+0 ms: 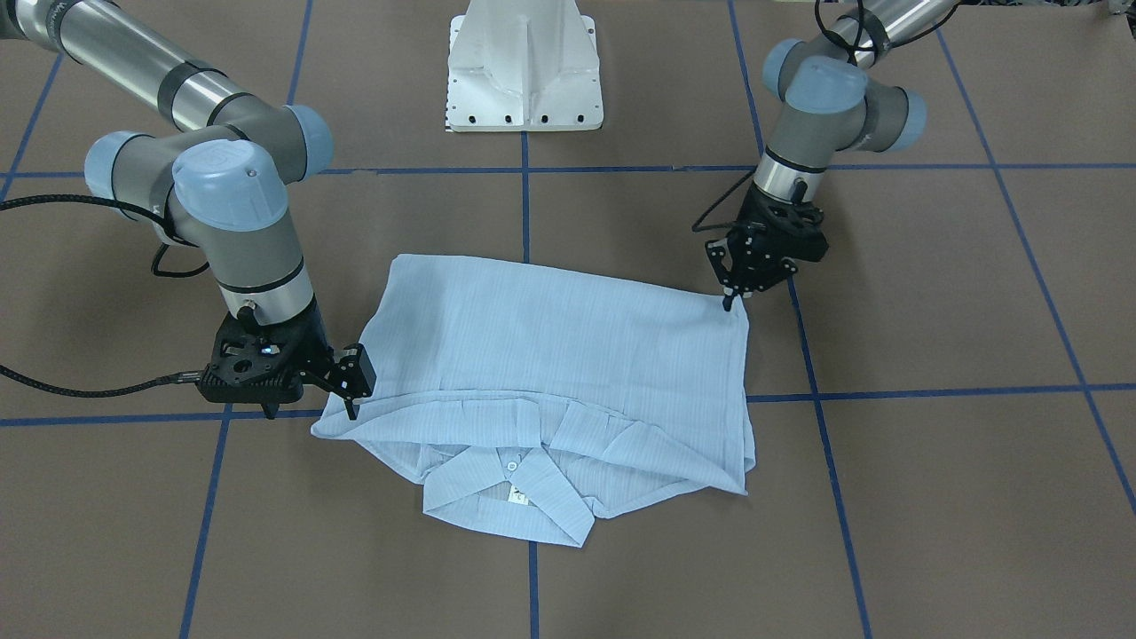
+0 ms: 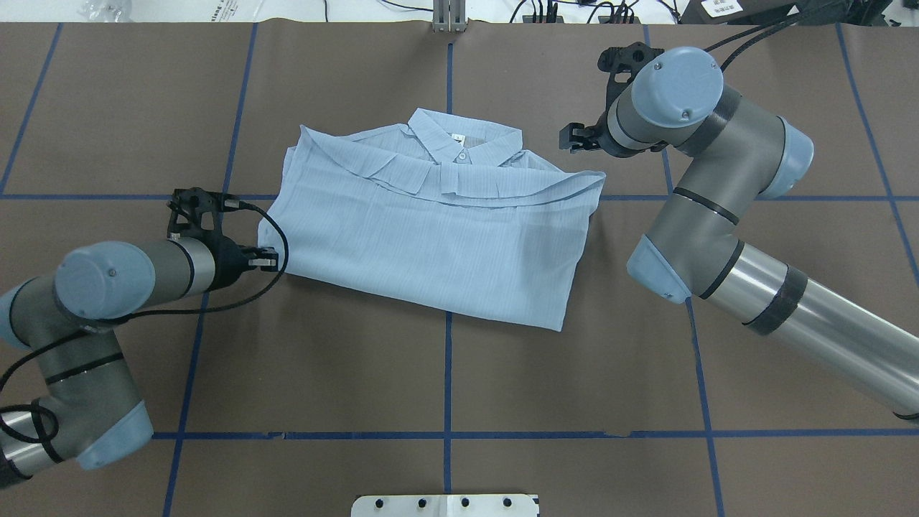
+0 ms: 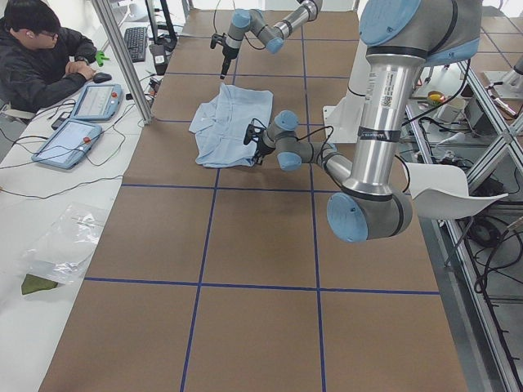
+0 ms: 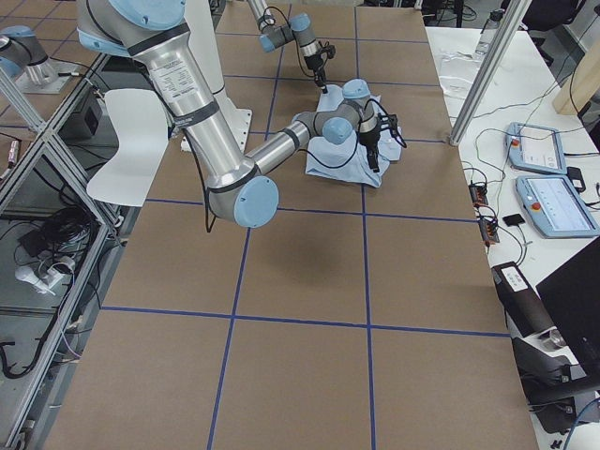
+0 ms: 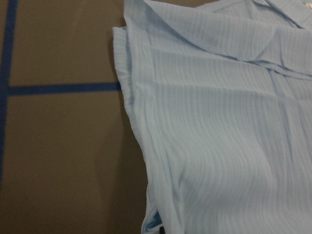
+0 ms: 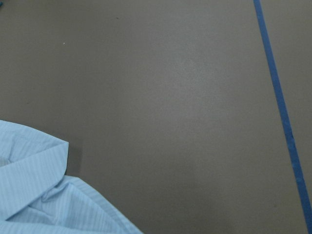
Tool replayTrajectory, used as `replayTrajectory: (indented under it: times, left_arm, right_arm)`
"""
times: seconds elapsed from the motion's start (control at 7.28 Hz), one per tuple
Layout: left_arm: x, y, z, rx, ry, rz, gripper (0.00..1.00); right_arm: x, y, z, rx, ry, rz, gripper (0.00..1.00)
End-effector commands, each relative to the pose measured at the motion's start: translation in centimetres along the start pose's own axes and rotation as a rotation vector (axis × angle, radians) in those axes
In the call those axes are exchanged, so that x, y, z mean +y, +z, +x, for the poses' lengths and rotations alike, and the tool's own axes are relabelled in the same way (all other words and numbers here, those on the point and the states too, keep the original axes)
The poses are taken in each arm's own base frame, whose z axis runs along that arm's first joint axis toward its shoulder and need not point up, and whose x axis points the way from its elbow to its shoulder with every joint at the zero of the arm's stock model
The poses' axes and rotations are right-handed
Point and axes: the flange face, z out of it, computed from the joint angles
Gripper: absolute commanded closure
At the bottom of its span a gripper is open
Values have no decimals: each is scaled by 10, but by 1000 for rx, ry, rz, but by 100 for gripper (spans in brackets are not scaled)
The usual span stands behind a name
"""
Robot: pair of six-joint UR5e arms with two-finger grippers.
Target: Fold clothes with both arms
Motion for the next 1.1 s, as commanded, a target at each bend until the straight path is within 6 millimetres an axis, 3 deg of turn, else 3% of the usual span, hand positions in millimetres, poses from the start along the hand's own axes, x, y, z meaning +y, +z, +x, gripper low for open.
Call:
replayTrajectory:
  times: [0.0,0.41,0.55,0.69,0.82,0.96]
  left_arm:
    - [-97,32,-55,-129,70,89,100]
    - [-230,104,-73,-234,26,158,100]
    - [-258,125,-66,-228,17,179,100]
    - [-275,129,-54,-229,13,181,100]
    - [-279,125,-54,-220,12,192,100]
    - [-278,117,-68,-172,12,236,1]
  right_arm:
    - [1,0,-2,-2,-2,-1,0]
    - [3,-2,-6,-9,-5,-1,0]
    - [5,-8,-10,-21,-8,3,0]
    - [5,-13,-13,-32,-11,7,0]
    - [8,-17,-16,-41,-14,8,0]
    - [15,-20,-29,-57,18,3,0]
